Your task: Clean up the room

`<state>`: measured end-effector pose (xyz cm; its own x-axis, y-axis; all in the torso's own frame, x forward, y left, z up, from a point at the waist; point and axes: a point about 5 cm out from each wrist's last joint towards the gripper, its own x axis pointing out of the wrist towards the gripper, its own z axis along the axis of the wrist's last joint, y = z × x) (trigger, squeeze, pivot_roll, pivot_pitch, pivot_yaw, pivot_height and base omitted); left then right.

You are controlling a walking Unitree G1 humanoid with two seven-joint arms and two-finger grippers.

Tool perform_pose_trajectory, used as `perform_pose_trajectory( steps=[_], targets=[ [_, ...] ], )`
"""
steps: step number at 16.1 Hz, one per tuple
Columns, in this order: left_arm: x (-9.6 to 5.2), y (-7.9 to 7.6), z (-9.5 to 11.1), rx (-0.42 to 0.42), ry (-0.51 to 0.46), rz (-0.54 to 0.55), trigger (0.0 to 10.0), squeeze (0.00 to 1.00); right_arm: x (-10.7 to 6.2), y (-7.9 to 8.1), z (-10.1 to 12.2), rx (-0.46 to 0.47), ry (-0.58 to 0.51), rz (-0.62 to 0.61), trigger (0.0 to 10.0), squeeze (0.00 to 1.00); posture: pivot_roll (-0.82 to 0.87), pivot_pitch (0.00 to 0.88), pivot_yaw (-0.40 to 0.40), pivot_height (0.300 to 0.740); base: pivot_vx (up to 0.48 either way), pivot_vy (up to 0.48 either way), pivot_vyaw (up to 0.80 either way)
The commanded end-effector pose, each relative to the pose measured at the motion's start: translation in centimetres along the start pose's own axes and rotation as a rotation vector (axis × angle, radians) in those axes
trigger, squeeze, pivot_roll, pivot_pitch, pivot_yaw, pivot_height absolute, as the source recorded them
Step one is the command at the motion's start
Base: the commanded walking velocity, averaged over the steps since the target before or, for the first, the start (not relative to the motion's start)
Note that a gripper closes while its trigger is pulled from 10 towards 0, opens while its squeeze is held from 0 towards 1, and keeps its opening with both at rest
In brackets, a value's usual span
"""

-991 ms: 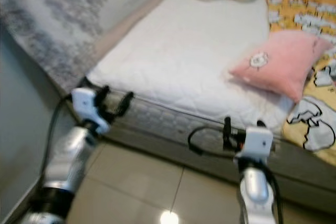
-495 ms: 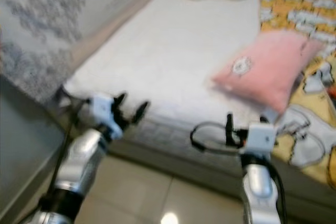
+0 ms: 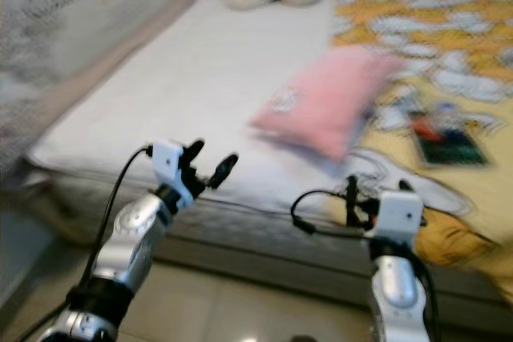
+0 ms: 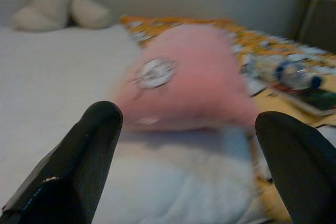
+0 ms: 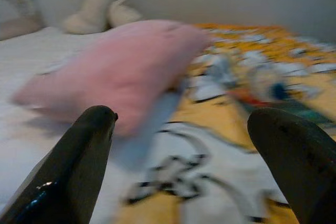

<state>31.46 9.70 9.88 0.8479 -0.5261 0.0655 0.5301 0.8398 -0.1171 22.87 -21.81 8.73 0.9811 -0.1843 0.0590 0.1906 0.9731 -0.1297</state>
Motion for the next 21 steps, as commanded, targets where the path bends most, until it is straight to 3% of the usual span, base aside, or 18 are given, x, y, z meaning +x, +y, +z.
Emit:
perform_pose_trajectory(
  steps=[1,5,7,8,9,11,12,17,21],
  targets=[
    [-0.5,1.0,-0.3,0.018,0.022,0.025,10.0,0.00,-0.1,0.7,0.3,0.007,-0.008,0.017,10.0,0.00,-0.23,0.000,0.130,0.740,0.000,-0.472,0.00],
    [-0.6,1.1,-0.7,-0.011,0.030,0.058,10.0,0.00,-0.4,0.5,0.1,-0.002,0.006,0.016,10.0,0.00,-0.24,0.000,0.130,0.740,0.000,-0.457,0.00],
    [-1.2,2.8,-1.3,-0.132,0.048,0.209,10.0,0.00,-0.4,0.6,0.1,0.002,0.009,0.021,10.0,0.00,-0.24,0.000,0.133,0.740,0.120,-0.414,0.00],
    [-1.7,3.6,-1.5,-0.149,0.057,0.263,10.0,0.00,-0.4,0.5,0.0,0.007,0.012,0.031,10.0,0.00,-0.24,0.000,0.133,0.740,0.247,-0.409,0.00],
    [-3.2,4.7,-1.9,-0.130,0.078,0.322,10.0,0.00,-0.5,0.6,-0.1,0.005,0.022,0.062,10.0,0.00,-0.23,0.000,0.135,0.740,0.255,-0.401,0.00],
    [-5.8,5.4,-3.1,-0.043,0.154,0.321,10.0,0.00,-0.7,0.1,-0.6,0.006,0.051,0.077,10.0,0.00,-0.22,0.000,0.124,0.740,0.129,-0.201,0.00],
    [-6.2,5.3,-3.4,-0.027,0.169,0.324,10.0,0.00,-0.7,-0.1,-0.7,0.004,0.061,0.080,10.0,0.00,-0.21,0.000,0.109,0.740,0.000,0.000,0.00],
    [-3.8,4.2,-1.3,0.078,0.074,0.277,10.0,0.00,0.7,0.4,-0.4,-0.005,0.060,0.135,10.0,0.00,-0.18,0.000,0.072,0.740,0.000,0.000,-0.29],
    [-3.1,4.0,-0.5,0.100,0.052,0.259,10.0,0.00,1.0,0.5,-0.1,-0.012,0.039,0.130,10.0,0.00,-0.17,0.000,0.078,0.740,0.000,0.000,-0.36]
  ],
)
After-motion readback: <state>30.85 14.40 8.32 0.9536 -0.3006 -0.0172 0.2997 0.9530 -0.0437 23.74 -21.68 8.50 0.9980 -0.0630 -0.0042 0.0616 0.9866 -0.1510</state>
